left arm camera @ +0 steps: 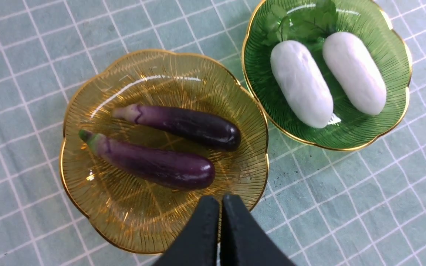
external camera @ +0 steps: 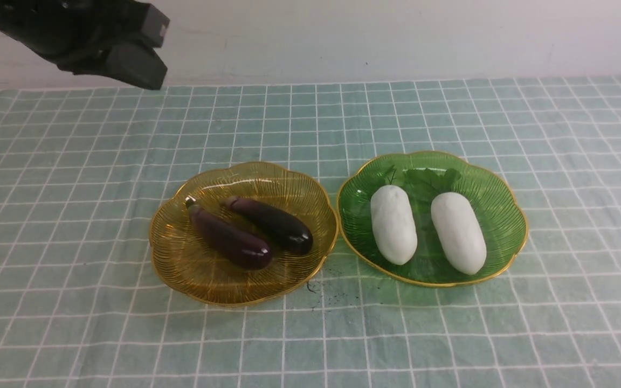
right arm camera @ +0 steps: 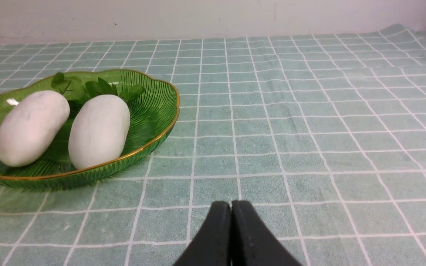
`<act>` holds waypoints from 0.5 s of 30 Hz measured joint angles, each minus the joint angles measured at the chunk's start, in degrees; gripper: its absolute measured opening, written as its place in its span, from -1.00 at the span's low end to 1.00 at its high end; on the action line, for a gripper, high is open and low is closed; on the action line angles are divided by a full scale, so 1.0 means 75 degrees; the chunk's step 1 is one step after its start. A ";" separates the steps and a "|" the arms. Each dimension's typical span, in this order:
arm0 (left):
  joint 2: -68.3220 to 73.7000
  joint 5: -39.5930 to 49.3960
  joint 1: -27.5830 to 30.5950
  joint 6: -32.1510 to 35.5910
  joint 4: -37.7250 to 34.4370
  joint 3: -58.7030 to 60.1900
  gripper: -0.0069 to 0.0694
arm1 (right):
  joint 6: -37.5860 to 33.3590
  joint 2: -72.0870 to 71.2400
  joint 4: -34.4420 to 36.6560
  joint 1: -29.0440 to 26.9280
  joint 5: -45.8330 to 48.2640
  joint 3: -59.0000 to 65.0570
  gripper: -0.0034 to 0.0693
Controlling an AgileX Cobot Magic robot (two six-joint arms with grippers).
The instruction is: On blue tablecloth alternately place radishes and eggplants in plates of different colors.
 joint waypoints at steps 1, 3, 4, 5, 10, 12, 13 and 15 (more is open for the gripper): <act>-0.0111 0.0000 0.0000 0.0000 0.0000 0.0000 -0.84 | 0.0000 0.0000 0.0000 0.0000 0.0000 0.0000 -0.95; -0.0329 0.0008 0.0000 0.0000 0.0000 0.0000 -0.84 | 0.0000 0.0000 0.0006 0.0000 0.0000 0.0000 -0.95; -0.0356 0.0008 0.0000 0.0000 0.0000 0.0000 -0.84 | 0.0000 0.0000 0.0006 0.0000 0.0000 0.0000 -0.95; -0.0569 0.0028 0.0000 0.0000 0.0007 0.0000 -0.84 | 0.0000 0.0000 0.0006 -0.0030 0.0000 0.0000 -0.95; -0.0945 0.0032 0.0000 0.0000 0.0015 0.0000 -0.84 | -0.0002 0.0000 0.0015 -0.0330 0.0000 0.0000 -0.95; -0.1057 0.0034 0.0000 0.0000 0.0015 0.0024 -0.84 | -0.0002 0.0000 0.0015 -0.0463 0.0000 0.0000 -0.95; -0.1194 0.0054 0.0000 0.0000 -0.0001 0.0040 -0.84 | -0.0002 0.0000 0.0015 -0.0526 0.0002 0.0000 -0.95; -0.1283 0.0059 0.0000 0.0000 -0.0010 0.0042 -0.84 | -0.0002 0.0000 0.0018 -0.0534 0.0002 0.0000 -0.95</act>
